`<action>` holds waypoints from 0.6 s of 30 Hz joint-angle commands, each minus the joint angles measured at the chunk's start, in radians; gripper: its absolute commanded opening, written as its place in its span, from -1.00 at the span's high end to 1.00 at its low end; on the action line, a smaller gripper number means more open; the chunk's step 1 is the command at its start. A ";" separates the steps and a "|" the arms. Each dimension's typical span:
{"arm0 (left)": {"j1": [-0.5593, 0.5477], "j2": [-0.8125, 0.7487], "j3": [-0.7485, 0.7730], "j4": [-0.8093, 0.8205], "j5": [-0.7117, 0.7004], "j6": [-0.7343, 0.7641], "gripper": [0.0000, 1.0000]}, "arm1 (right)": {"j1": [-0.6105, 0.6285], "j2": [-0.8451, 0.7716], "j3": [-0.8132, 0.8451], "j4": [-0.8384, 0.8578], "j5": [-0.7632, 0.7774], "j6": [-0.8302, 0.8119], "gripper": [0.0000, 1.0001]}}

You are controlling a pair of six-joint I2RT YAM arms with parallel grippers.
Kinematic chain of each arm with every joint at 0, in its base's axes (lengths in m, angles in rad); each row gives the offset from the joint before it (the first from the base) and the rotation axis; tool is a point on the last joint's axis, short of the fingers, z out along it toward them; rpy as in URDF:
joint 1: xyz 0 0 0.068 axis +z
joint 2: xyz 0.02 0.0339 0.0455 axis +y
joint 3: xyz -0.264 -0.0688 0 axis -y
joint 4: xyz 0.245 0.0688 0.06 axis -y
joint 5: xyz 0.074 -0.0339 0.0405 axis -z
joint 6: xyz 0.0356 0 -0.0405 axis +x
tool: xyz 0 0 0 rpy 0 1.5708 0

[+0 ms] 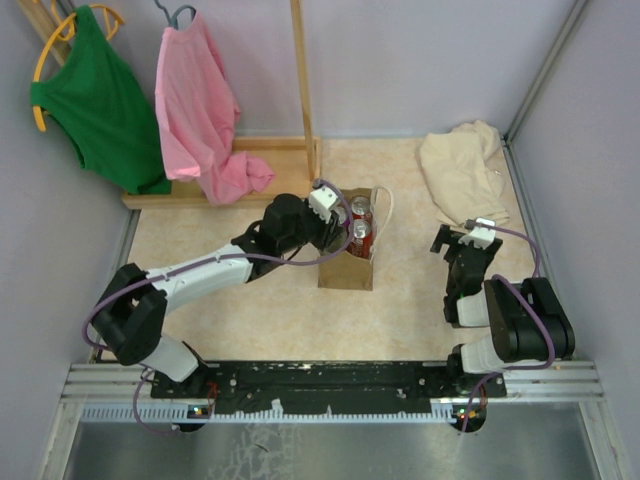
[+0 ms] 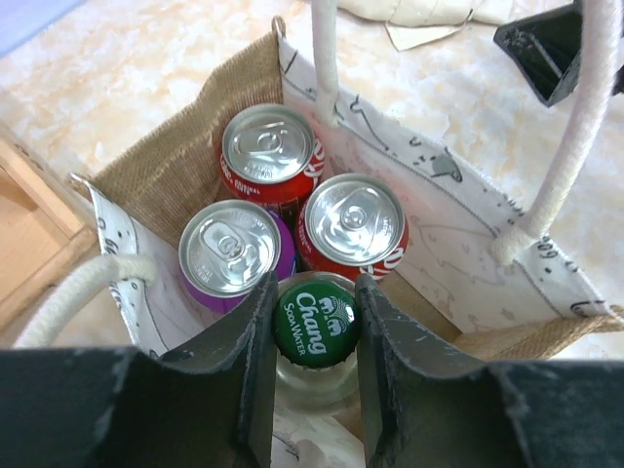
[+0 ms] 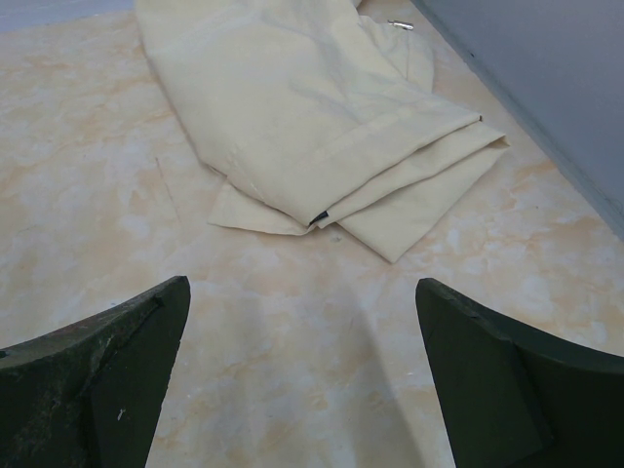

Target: Take the beverage out of the canvas bag

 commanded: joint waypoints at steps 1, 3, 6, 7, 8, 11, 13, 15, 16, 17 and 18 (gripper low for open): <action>0.000 -0.089 0.124 0.132 -0.017 0.042 1.00 | 0.005 0.000 0.025 0.042 0.011 0.001 -0.98; 0.001 -0.100 0.139 0.136 -0.020 0.050 1.00 | 0.005 0.001 0.025 0.042 0.011 0.002 -0.98; 0.000 -0.105 0.175 0.131 -0.027 0.062 1.00 | 0.006 0.001 0.025 0.042 0.012 0.002 -0.98; 0.001 -0.104 0.190 0.124 -0.031 0.066 1.00 | 0.005 0.001 0.025 0.042 0.011 0.001 -0.98; 0.000 -0.105 0.205 0.117 -0.036 0.072 1.00 | 0.006 0.001 0.024 0.042 0.011 0.001 -0.98; 0.001 -0.100 0.283 0.062 -0.063 0.085 1.00 | 0.005 0.001 0.025 0.042 0.011 0.002 -0.98; 0.002 -0.090 0.360 -0.005 -0.087 0.104 1.00 | 0.006 0.001 0.025 0.042 0.011 0.002 -0.98; 0.001 -0.085 0.429 -0.059 -0.108 0.121 1.00 | 0.005 -0.001 0.025 0.042 0.011 0.001 -0.98; 0.001 -0.085 0.458 -0.079 -0.117 0.129 1.00 | 0.006 0.000 0.025 0.041 0.011 0.002 -0.98; 0.002 -0.086 0.483 -0.095 -0.128 0.136 1.00 | 0.005 0.000 0.025 0.042 0.012 0.002 -0.98; 0.002 -0.089 0.500 -0.103 -0.141 0.142 1.00 | 0.005 0.001 0.025 0.041 0.012 0.002 -0.98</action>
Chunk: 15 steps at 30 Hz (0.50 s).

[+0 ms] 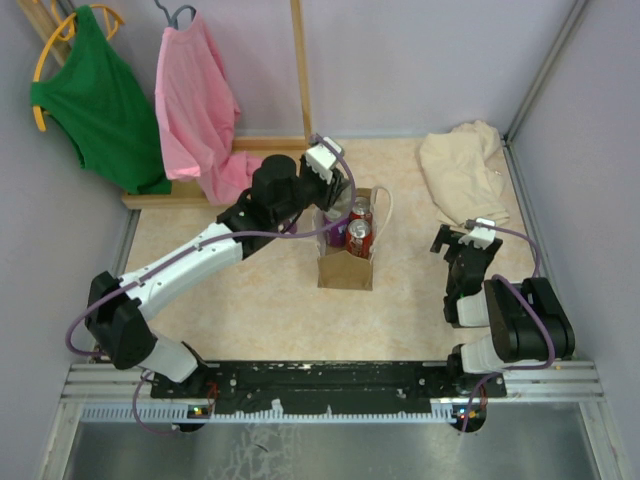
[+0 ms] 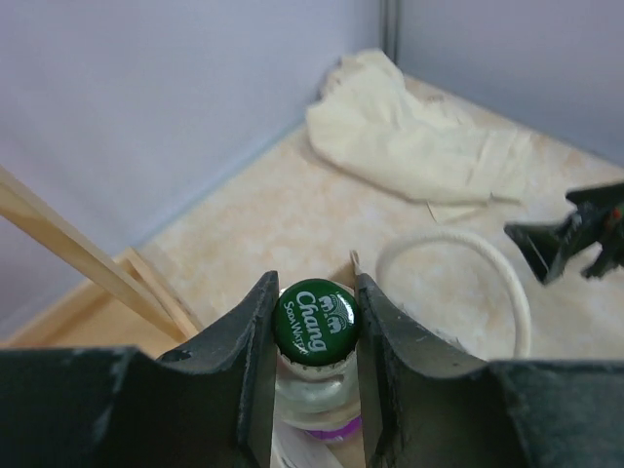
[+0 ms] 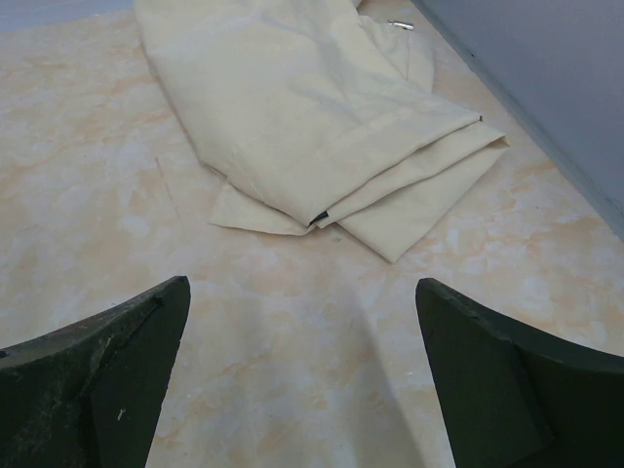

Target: Take the beverage out of the canvas bag

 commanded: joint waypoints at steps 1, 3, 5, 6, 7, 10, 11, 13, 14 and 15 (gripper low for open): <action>0.002 -0.063 0.153 0.086 -0.076 0.069 1.00 | 0.005 0.000 0.025 0.042 0.011 0.001 -0.98; 0.003 -0.073 0.160 0.091 -0.092 0.080 1.00 | 0.005 0.000 0.025 0.043 0.012 0.001 -0.98; 0.003 -0.078 0.162 0.093 -0.107 0.088 1.00 | 0.005 0.001 0.025 0.042 0.011 0.002 -0.98; 0.003 -0.080 0.164 0.093 -0.115 0.092 1.00 | 0.005 0.001 0.025 0.043 0.011 0.001 -0.98; 0.003 -0.081 0.165 0.095 -0.124 0.097 1.00 | 0.005 0.001 0.025 0.043 0.011 0.002 -0.98; 0.006 -0.096 0.167 0.105 -0.166 0.119 1.00 | 0.005 0.001 0.025 0.043 0.011 0.002 -0.98; 0.010 -0.100 0.170 0.106 -0.182 0.128 1.00 | 0.006 0.001 0.025 0.042 0.013 0.001 -0.98; 0.019 -0.111 0.182 0.101 -0.207 0.148 1.00 | 0.005 0.001 0.025 0.042 0.011 0.001 -0.98; 0.025 -0.115 0.188 0.098 -0.223 0.157 1.00 | 0.005 0.001 0.025 0.042 0.012 0.001 -0.98; 0.033 -0.121 0.192 0.096 -0.241 0.163 1.00 | 0.005 0.000 0.025 0.043 0.011 0.001 -0.98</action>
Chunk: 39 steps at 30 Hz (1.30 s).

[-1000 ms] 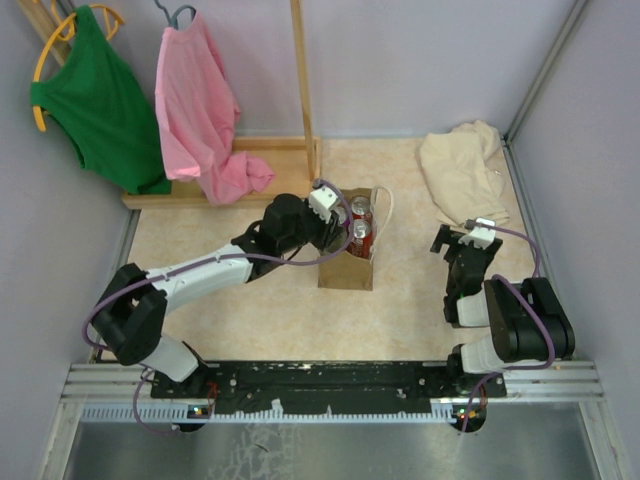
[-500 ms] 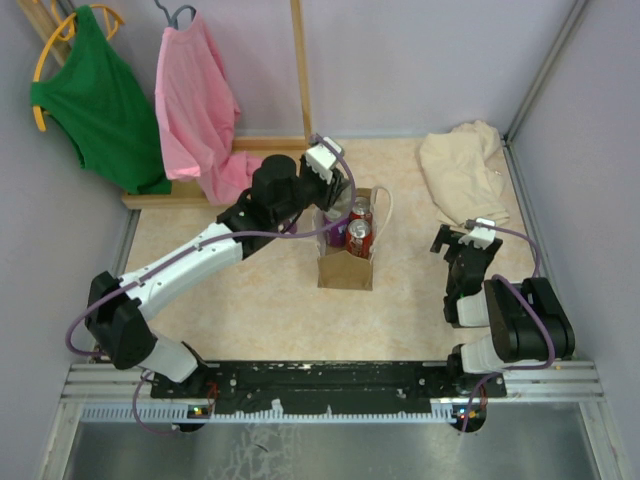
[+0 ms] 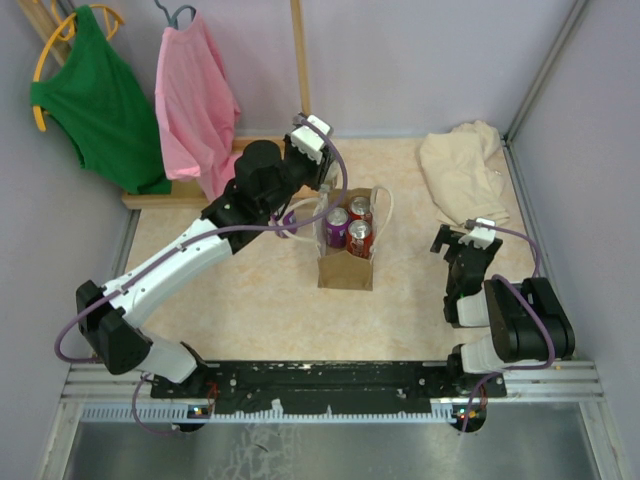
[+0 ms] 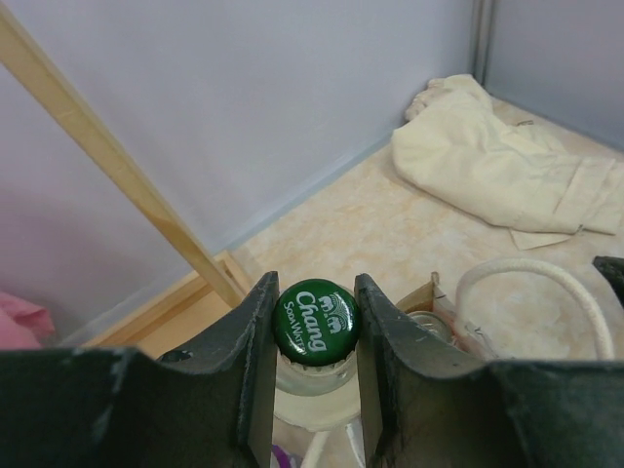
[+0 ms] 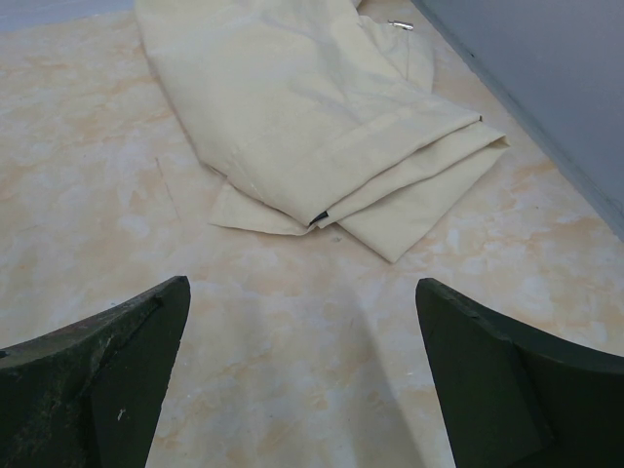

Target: Take the beverage out of the canvas bag

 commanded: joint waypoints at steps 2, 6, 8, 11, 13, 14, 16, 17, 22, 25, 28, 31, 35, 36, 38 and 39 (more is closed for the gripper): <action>0.047 -0.097 0.082 0.126 -0.115 0.073 1.00 | 0.005 0.001 0.025 0.041 0.011 0.002 -0.98; 0.138 -0.132 0.063 0.076 -0.127 0.028 1.00 | 0.005 0.001 0.025 0.042 0.012 0.001 -0.98; 0.177 -0.155 0.031 0.067 -0.131 0.003 1.00 | 0.005 0.001 0.025 0.042 0.012 0.001 -0.98; 0.247 -0.182 -0.006 0.035 -0.135 -0.038 1.00 | 0.006 0.001 0.025 0.041 0.012 0.002 -0.98; 0.274 -0.193 -0.027 0.011 -0.149 -0.055 1.00 | 0.005 0.001 0.025 0.042 0.011 0.002 -0.98; 0.285 -0.197 -0.040 -0.002 -0.155 -0.066 1.00 | 0.005 0.001 0.025 0.042 0.011 0.001 -0.98; 0.314 -0.205 -0.070 -0.023 -0.141 -0.107 1.00 | 0.005 0.001 0.025 0.042 0.013 0.001 -0.98; 0.328 -0.207 -0.087 -0.033 -0.130 -0.121 1.00 | 0.005 0.001 0.025 0.042 0.012 0.001 -0.98; 0.402 -0.197 -0.159 -0.067 -0.074 -0.219 1.00 | 0.006 0.001 0.025 0.043 0.011 0.001 -0.98; 0.433 -0.192 -0.216 -0.055 -0.058 -0.252 1.00 | 0.005 0.001 0.025 0.043 0.012 0.002 -0.98; 0.453 -0.186 -0.271 -0.036 -0.051 -0.277 1.00 | 0.005 0.001 0.025 0.043 0.011 0.001 -0.98; 0.465 -0.179 -0.329 -0.007 -0.057 -0.297 1.00 | 0.005 0.001 0.025 0.043 0.012 0.001 -0.98; 0.473 -0.173 -0.400 0.051 -0.051 -0.325 1.00 | 0.006 0.001 0.025 0.043 0.011 0.001 -0.98; 0.474 -0.169 -0.415 0.067 -0.052 -0.332 1.00 | 0.005 0.001 0.025 0.043 0.011 0.001 -0.98; 0.478 -0.159 -0.438 0.091 -0.054 -0.339 1.00 | 0.005 0.001 0.025 0.043 0.011 0.002 -0.98; 0.480 -0.154 -0.450 0.107 -0.053 -0.340 1.00 | 0.006 0.001 0.025 0.043 0.012 0.001 -0.98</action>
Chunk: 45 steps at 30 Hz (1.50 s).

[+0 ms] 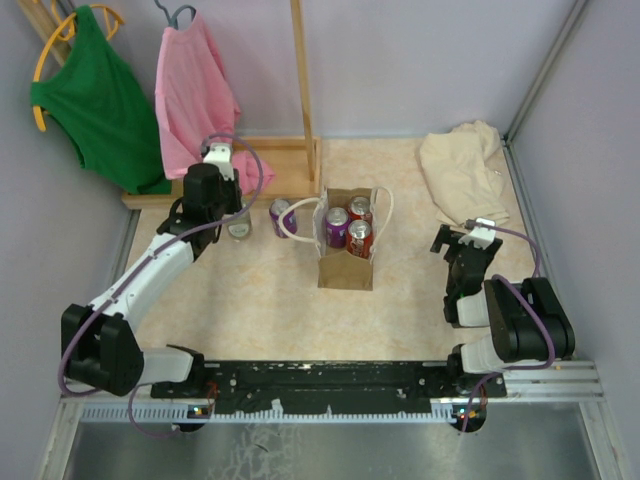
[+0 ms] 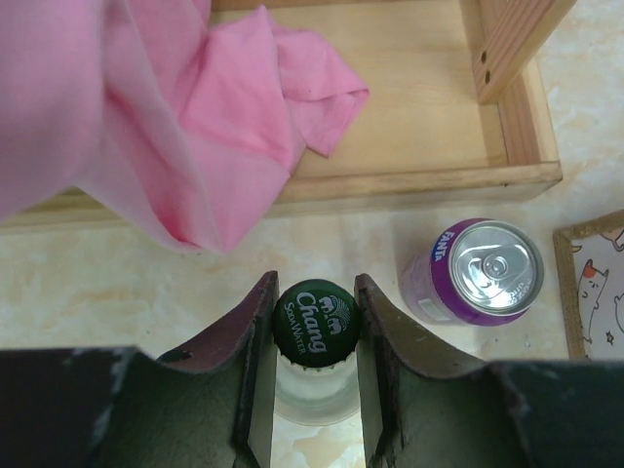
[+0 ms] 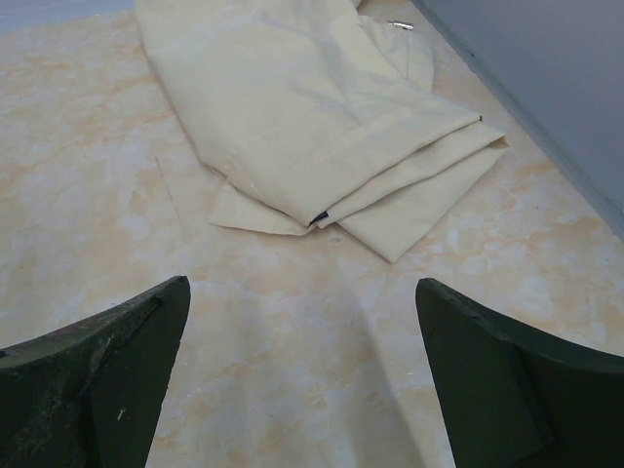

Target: Take the beverage out of the canvas bag

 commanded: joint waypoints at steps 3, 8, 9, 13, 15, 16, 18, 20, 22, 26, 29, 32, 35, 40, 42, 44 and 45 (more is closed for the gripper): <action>0.014 0.014 -0.040 0.278 0.014 -0.040 1.00 | 0.006 0.001 0.025 0.043 0.012 0.002 -0.98; 0.018 0.053 -0.075 0.351 0.013 -0.046 1.00 | 0.005 0.000 0.024 0.043 0.011 0.002 -0.98; 0.019 0.059 -0.081 0.368 0.011 -0.046 1.00 | 0.005 0.001 0.025 0.043 0.011 0.001 -0.98; 0.022 0.070 -0.114 0.445 0.014 -0.051 1.00 | 0.004 0.000 0.024 0.043 0.011 0.002 -0.98; 0.023 0.069 -0.131 0.483 0.011 -0.050 1.00 | 0.005 0.001 0.025 0.043 0.012 0.001 -0.98; 0.024 0.069 -0.139 0.499 0.011 -0.049 1.00 | 0.006 0.001 0.025 0.043 0.011 0.001 -0.98; 0.023 0.068 -0.155 0.536 0.012 -0.049 1.00 | 0.005 0.000 0.025 0.043 0.011 0.002 -0.98; 0.023 0.061 -0.176 0.574 0.014 -0.047 1.00 | 0.005 0.000 0.025 0.043 0.011 0.001 -0.98; 0.023 0.057 -0.192 0.591 0.011 -0.044 1.00 | 0.005 0.001 0.025 0.043 0.011 0.001 -0.98; 0.023 0.053 -0.205 0.590 0.023 -0.040 0.90 | 0.005 0.001 0.024 0.043 0.011 0.001 -0.98; 0.023 0.037 -0.225 0.588 0.040 -0.044 0.37 | 0.005 0.001 0.025 0.043 0.011 0.001 -0.98; 0.023 0.012 -0.251 0.587 0.026 -0.057 -0.22 | 0.005 0.001 0.025 0.043 0.012 0.002 -0.98; 0.023 -0.005 -0.258 0.564 0.020 -0.059 -0.36 | 0.006 0.000 0.025 0.043 0.011 0.002 -0.98; 0.023 -0.035 -0.254 0.543 0.033 -0.068 -0.48 | 0.005 0.001 0.025 0.043 0.012 0.002 -0.98; 0.023 -0.050 -0.246 0.533 0.070 -0.063 -0.48 | 0.005 0.001 0.025 0.043 0.011 0.002 -0.98; 0.021 -0.066 -0.237 0.519 0.121 -0.079 -0.48 | 0.005 0.001 0.025 0.043 0.011 0.001 -0.98; 0.019 -0.075 -0.230 0.510 0.146 -0.091 -0.48 | 0.005 0.000 0.025 0.043 0.011 0.001 -0.98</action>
